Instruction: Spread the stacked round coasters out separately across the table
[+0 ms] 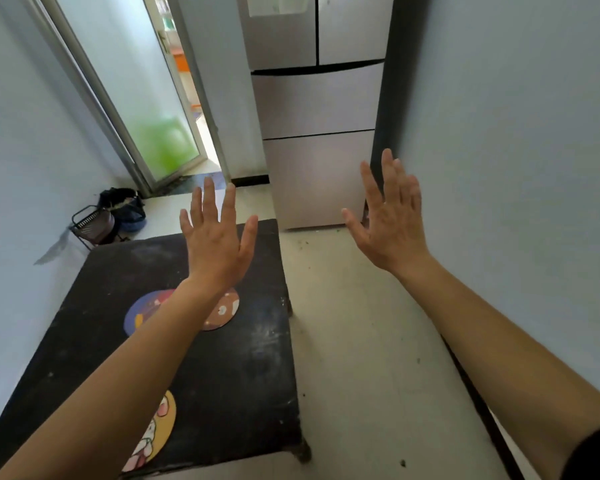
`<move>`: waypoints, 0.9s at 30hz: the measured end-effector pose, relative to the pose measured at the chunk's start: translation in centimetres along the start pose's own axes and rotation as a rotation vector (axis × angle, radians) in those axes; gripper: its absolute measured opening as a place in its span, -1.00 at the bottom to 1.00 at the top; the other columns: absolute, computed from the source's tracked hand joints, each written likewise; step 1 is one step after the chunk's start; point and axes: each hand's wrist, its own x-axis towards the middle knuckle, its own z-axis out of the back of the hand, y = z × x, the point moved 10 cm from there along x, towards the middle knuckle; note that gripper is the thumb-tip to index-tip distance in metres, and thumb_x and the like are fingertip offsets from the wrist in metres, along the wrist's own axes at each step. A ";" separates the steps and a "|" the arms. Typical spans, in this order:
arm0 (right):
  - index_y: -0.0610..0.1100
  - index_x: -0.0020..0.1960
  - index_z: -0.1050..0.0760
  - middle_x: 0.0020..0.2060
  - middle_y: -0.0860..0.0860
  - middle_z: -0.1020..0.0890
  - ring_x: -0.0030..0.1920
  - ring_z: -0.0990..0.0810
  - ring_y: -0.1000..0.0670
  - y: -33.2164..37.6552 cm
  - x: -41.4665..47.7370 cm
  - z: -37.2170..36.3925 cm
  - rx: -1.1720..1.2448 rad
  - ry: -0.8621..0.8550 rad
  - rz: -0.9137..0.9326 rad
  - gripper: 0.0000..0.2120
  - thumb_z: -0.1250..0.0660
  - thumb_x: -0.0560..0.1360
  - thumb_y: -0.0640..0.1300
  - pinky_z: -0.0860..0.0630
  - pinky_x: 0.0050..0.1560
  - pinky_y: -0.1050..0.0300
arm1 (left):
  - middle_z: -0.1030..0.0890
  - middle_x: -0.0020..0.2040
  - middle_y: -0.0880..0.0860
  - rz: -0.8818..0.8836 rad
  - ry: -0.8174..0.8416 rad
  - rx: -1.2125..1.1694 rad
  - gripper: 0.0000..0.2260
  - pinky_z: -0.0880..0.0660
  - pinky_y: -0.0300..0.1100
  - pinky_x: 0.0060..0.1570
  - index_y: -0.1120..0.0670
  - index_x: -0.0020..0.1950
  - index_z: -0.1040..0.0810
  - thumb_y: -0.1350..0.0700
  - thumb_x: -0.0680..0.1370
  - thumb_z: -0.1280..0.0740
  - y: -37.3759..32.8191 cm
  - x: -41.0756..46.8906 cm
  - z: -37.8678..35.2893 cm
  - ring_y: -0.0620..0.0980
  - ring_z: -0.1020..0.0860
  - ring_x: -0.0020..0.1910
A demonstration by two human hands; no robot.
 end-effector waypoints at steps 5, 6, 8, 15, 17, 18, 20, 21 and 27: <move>-0.03 0.63 0.18 0.62 -0.18 0.13 0.62 0.10 -0.21 -6.8 2.5 -1.2 0.064 0.040 -0.007 -0.22 -0.08 0.59 0.26 0.06 0.58 -0.24 | 0.02 0.64 0.15 0.051 0.033 0.040 -0.40 0.04 0.27 0.51 0.02 0.59 -0.08 -0.23 0.62 0.00 -4.6 1.3 -2.7 0.17 0.06 0.61; -0.03 0.63 0.17 0.62 -0.18 0.12 0.62 0.09 -0.21 -7.4 3.2 -1.8 0.079 0.046 0.000 -0.22 -0.08 0.58 0.26 0.06 0.58 -0.24 | 0.02 0.64 0.15 0.070 0.034 0.044 -0.40 0.04 0.27 0.51 0.02 0.59 -0.08 -0.24 0.62 0.01 -4.8 1.7 -3.2 0.16 0.07 0.61; -0.03 0.63 0.16 0.62 -0.19 0.11 0.62 0.09 -0.22 -8.0 4.8 -3.4 0.115 0.072 0.013 -0.22 -0.09 0.58 0.26 0.04 0.57 -0.25 | 0.04 0.64 0.15 0.117 0.040 0.055 -0.39 0.05 0.26 0.51 0.02 0.60 -0.07 -0.25 0.61 0.03 -4.9 2.7 -4.3 0.16 0.08 0.61; -0.02 0.63 0.19 0.62 -0.18 0.12 0.62 0.09 -0.22 -7.5 10.6 -11.6 0.125 0.183 0.151 -0.19 -0.11 0.57 0.28 0.04 0.57 -0.26 | 0.08 0.64 0.15 0.256 0.089 0.073 -0.39 0.07 0.25 0.52 0.01 0.60 -0.03 -0.24 0.62 0.06 -2.7 6.5 -11.6 0.17 0.11 0.61; -0.02 0.62 0.20 0.62 -0.18 0.13 0.62 0.10 -0.22 -6.8 13.1 -14.7 0.108 0.219 0.207 -0.17 -0.15 0.57 0.26 0.06 0.58 -0.24 | 0.09 0.64 0.15 0.318 0.120 0.057 -0.40 0.06 0.26 0.52 0.01 0.60 -0.02 -0.24 0.62 0.06 -1.0 8.0 -14.4 0.17 0.12 0.61; -0.02 0.62 0.22 0.62 -0.18 0.14 0.62 0.10 -0.22 -6.2 14.4 -16.3 0.101 0.248 0.229 -0.16 -0.17 0.57 0.25 0.08 0.58 -0.23 | 0.10 0.64 0.15 0.354 0.147 0.050 -0.39 0.07 0.27 0.52 0.02 0.60 -0.01 -0.24 0.62 0.06 -0.1 8.7 -15.8 0.17 0.13 0.61; -0.01 0.62 0.24 0.62 -0.17 0.15 0.62 0.12 -0.21 -4.6 16.6 -19.2 0.100 0.305 0.269 -0.15 -0.19 0.57 0.24 0.15 0.57 -0.18 | 0.11 0.64 0.15 0.421 0.191 0.038 -0.39 0.08 0.27 0.51 0.02 0.61 0.00 -0.24 0.62 0.06 1.9 9.8 -17.6 0.17 0.14 0.61; -0.01 0.62 0.24 0.62 -0.17 0.15 0.62 0.12 -0.21 -3.5 17.8 -20.5 0.103 0.326 0.302 -0.15 -0.20 0.57 0.23 0.17 0.56 -0.16 | 0.11 0.64 0.15 0.456 0.195 0.032 -0.39 0.08 0.27 0.51 0.02 0.61 -0.01 -0.24 0.62 0.06 3.1 10.2 -18.0 0.17 0.14 0.61; -0.02 0.61 0.24 0.62 -0.17 0.09 0.62 0.06 -0.21 6.6 22.9 -25.9 0.191 0.423 0.493 -0.18 -0.17 0.58 0.22 0.10 0.58 -0.20 | 0.10 0.64 0.14 0.712 0.206 0.044 -0.39 0.04 0.23 0.53 0.00 0.61 0.01 -0.24 0.63 0.04 10.9 9.4 -17.6 0.15 0.12 0.61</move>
